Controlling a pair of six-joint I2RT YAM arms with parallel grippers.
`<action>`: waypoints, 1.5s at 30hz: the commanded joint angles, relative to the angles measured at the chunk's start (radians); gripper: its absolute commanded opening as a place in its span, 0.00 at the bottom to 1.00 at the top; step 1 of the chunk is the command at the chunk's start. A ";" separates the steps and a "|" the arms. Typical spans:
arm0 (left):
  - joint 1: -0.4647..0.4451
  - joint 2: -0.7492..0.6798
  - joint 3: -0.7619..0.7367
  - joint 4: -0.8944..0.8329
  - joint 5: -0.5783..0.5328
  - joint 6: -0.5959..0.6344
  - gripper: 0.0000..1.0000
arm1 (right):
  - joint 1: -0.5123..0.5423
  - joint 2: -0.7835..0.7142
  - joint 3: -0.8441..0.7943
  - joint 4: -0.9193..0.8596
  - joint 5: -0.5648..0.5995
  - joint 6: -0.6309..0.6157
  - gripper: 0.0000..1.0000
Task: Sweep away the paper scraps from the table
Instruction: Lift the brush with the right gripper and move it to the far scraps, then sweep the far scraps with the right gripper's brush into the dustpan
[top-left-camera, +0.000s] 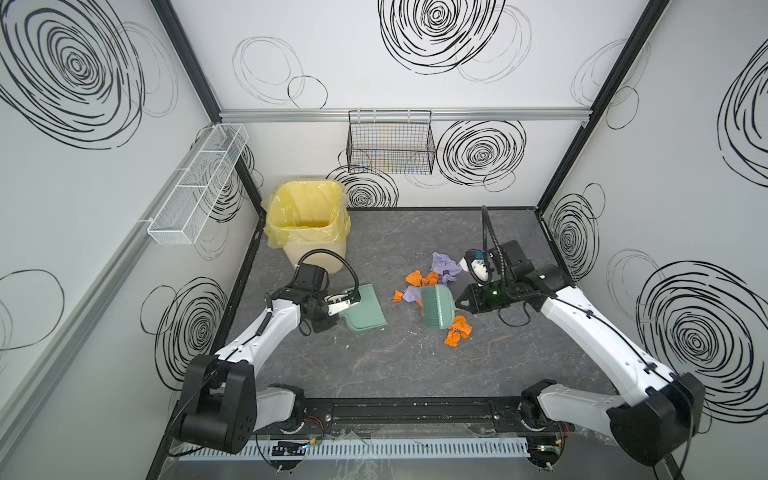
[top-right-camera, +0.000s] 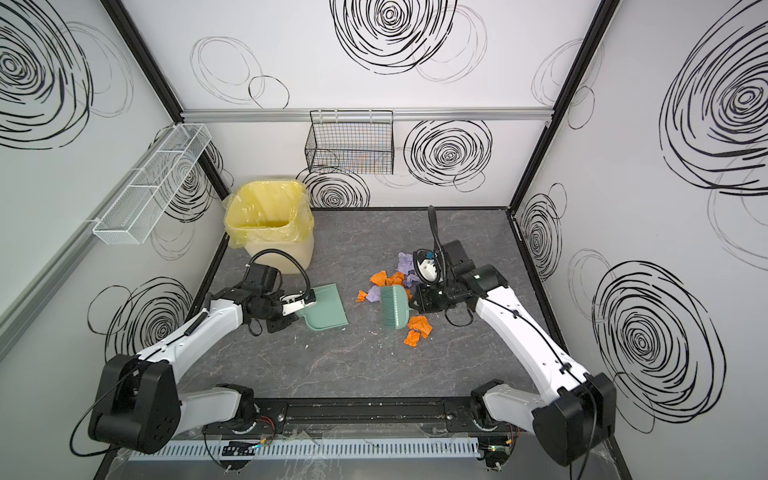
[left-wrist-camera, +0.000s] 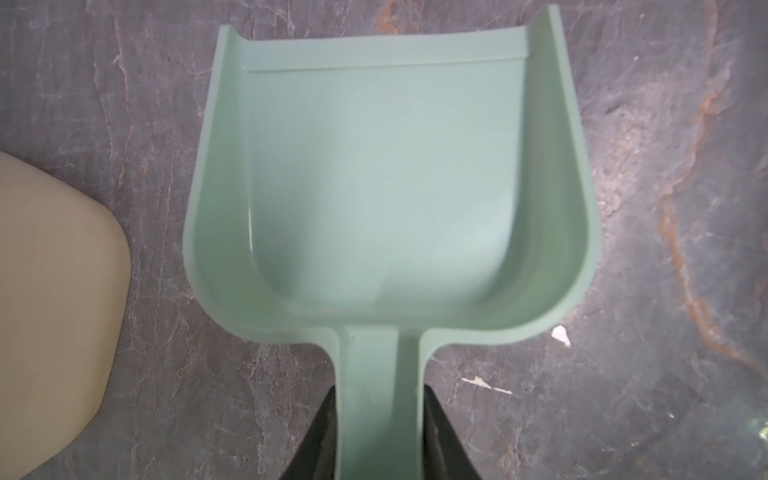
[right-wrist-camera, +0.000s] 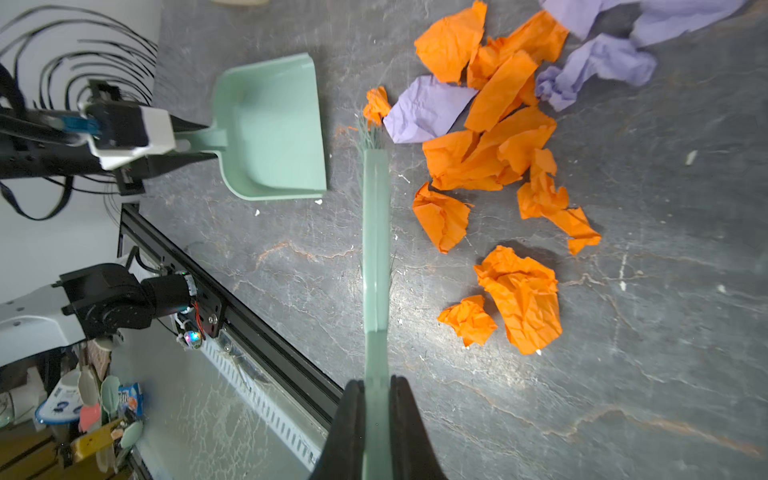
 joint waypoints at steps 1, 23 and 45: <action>-0.034 0.041 0.017 0.038 -0.005 -0.029 0.00 | -0.014 -0.064 0.032 -0.070 0.248 0.071 0.00; -0.149 0.184 0.063 0.105 -0.076 -0.096 0.00 | -0.015 0.961 0.958 -0.297 1.140 -0.073 0.00; -0.203 0.210 0.068 0.131 -0.108 -0.134 0.00 | 0.334 0.972 0.807 -0.316 0.924 -0.020 0.00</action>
